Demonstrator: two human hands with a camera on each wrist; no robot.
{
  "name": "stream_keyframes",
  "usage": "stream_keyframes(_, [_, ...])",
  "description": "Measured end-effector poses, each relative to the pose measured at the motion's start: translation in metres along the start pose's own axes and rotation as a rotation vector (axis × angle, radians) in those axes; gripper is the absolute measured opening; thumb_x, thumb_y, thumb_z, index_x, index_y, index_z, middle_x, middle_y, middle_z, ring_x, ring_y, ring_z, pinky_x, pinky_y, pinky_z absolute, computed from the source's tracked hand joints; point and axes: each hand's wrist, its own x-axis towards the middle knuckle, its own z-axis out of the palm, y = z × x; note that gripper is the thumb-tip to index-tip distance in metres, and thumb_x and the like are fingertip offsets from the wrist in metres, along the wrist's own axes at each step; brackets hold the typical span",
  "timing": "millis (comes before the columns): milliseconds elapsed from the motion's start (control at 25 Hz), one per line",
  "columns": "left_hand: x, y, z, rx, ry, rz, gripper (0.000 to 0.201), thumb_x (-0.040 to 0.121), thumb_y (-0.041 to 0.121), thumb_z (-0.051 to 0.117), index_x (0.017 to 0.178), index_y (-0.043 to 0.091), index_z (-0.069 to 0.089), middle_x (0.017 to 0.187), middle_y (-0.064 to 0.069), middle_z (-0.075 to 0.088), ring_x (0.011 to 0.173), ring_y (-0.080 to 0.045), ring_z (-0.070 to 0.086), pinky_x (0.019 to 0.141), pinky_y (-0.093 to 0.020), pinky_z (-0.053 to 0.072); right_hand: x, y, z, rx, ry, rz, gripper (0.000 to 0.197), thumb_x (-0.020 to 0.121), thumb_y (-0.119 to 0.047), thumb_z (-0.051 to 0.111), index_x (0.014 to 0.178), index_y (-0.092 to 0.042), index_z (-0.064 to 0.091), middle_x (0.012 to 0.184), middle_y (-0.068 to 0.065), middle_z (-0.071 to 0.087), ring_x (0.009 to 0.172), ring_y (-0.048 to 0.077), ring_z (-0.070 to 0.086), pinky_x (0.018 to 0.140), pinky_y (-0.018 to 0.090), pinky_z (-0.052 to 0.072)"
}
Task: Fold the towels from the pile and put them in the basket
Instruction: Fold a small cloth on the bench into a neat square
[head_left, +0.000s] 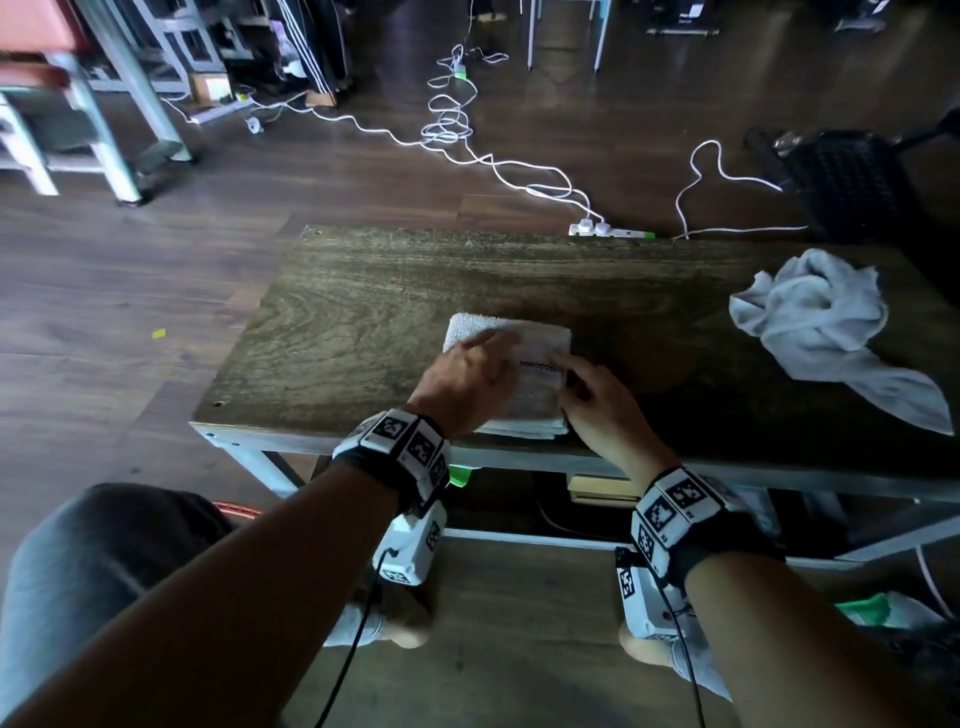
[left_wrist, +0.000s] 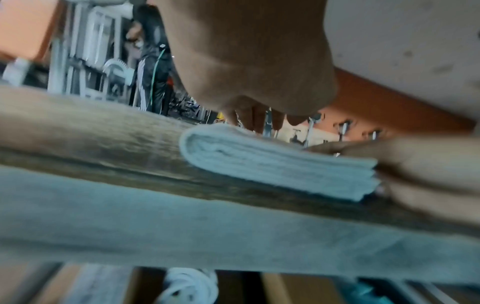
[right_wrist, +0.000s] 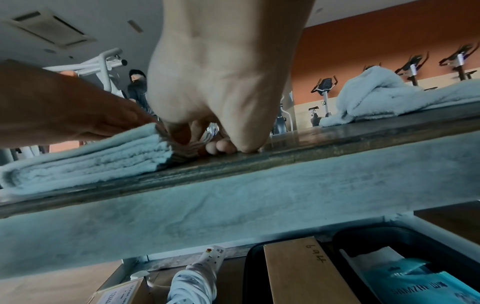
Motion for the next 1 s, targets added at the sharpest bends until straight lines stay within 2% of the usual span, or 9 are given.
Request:
stream_keyframes(80, [-0.001, -0.017, 0.009, 0.266, -0.071, -0.036, 0.058, 0.100, 0.046, 0.035, 0.152, 0.025, 0.024, 0.161, 0.002, 0.020, 0.150, -0.018, 0.012, 0.120, -0.047, 0.016, -0.002, -0.011, -0.010, 0.005, -0.080, 0.021, 0.039, 0.100, -0.018, 0.049, 0.137, -0.030, 0.053, 0.097, 0.007, 0.060, 0.056, 0.005, 0.052, 0.044, 0.012, 0.038])
stream_keyframes(160, [-0.004, -0.022, 0.021, 0.288, -0.132, -0.123, 0.065, 0.099, 0.055, 0.025, 0.156, 0.028, 0.007, 0.163, 0.008, -0.001, 0.150, -0.010, -0.008, 0.122, -0.047, 0.001, 0.009, -0.025, -0.016, -0.043, -0.150, 0.083, 0.033, 0.100, -0.021, 0.048, 0.131, -0.026, 0.058, 0.103, -0.001, 0.063, 0.074, 0.012, 0.063, 0.061, 0.023, 0.051])
stream_keyframes(240, [-0.003, -0.020, 0.026, 0.269, -0.133, -0.126, 0.067, 0.098, 0.057, 0.023, 0.155, 0.029, 0.003, 0.163, 0.010, -0.005, 0.149, -0.009, -0.012, 0.122, -0.049, 0.001, 0.025, -0.038, -0.014, -0.303, -0.008, 0.086, 0.027, 0.095, -0.030, 0.047, 0.111, -0.027, 0.068, 0.113, 0.003, 0.063, 0.098, 0.022, 0.060, 0.082, 0.033, 0.048])
stream_keyframes(320, [-0.004, -0.018, 0.023, 0.278, -0.129, -0.125, 0.068, 0.098, 0.056, 0.027, 0.156, 0.029, 0.004, 0.163, 0.010, -0.005, 0.149, -0.010, -0.011, 0.121, -0.052, 0.004, 0.034, -0.044, 0.008, -0.614, 0.205, -0.074, 0.029, 0.087, -0.034, 0.048, 0.106, -0.027, 0.069, 0.119, 0.011, 0.057, 0.112, 0.032, 0.050, 0.094, 0.040, 0.043])
stream_keyframes(400, [-0.003, -0.020, 0.020, 0.293, -0.185, -0.135, 0.071, 0.097, 0.053, 0.034, 0.155, 0.028, 0.002, 0.163, 0.010, -0.010, 0.149, -0.011, -0.015, 0.121, -0.053, 0.002, 0.034, -0.049, 0.036, -0.626, 0.189, -0.248, 0.041, 0.091, -0.035, 0.045, 0.126, -0.025, 0.063, 0.139, 0.013, 0.048, 0.129, 0.033, 0.043, 0.106, 0.045, 0.037])
stream_keyframes(480, [-0.005, -0.025, 0.018, 0.274, -0.222, -0.129, 0.069, 0.098, 0.048, 0.035, 0.155, 0.030, -0.002, 0.162, 0.012, -0.014, 0.148, -0.011, -0.019, 0.121, -0.052, 0.001, 0.030, -0.050, 0.056, -0.548, 0.074, -0.248, 0.052, 0.100, -0.042, 0.029, 0.149, -0.027, 0.040, 0.160, 0.009, 0.028, 0.148, 0.027, 0.023, 0.121, 0.043, 0.017])
stream_keyframes(640, [-0.001, -0.038, 0.020, 0.179, -0.159, -0.109, 0.058, 0.102, 0.039, 0.029, 0.155, 0.036, 0.005, 0.162, 0.017, -0.007, 0.148, -0.008, -0.013, 0.121, -0.051, 0.002, 0.034, -0.034, 0.063, -0.632, 0.030, -0.201, 0.076, 0.092, -0.058, -0.002, 0.158, -0.023, 0.015, 0.165, 0.007, 0.013, 0.153, 0.021, 0.004, 0.124, 0.041, 0.002])
stream_keyframes(800, [0.000, -0.042, 0.022, 0.078, -0.086, -0.119, 0.052, 0.103, 0.039, 0.026, 0.152, 0.042, 0.009, 0.162, 0.018, 0.003, 0.149, -0.006, -0.006, 0.121, -0.047, 0.004, 0.035, -0.032, 0.064, -0.651, 0.046, -0.172, 0.088, 0.089, -0.061, -0.004, 0.157, -0.010, 0.017, 0.165, 0.010, 0.009, 0.153, 0.020, 0.002, 0.124, 0.039, 0.000])
stream_keyframes(1000, [-0.002, -0.041, 0.022, 0.058, -0.070, -0.133, 0.050, 0.103, 0.043, 0.023, 0.152, 0.045, 0.010, 0.161, 0.020, 0.003, 0.149, -0.006, -0.008, 0.121, -0.045, 0.000, 0.032, -0.029, 0.063, -0.673, 0.029, -0.130, 0.080, 0.094, -0.055, -0.001, 0.157, -0.006, 0.011, 0.165, 0.013, 0.003, 0.153, 0.023, -0.003, 0.124, 0.040, -0.001])
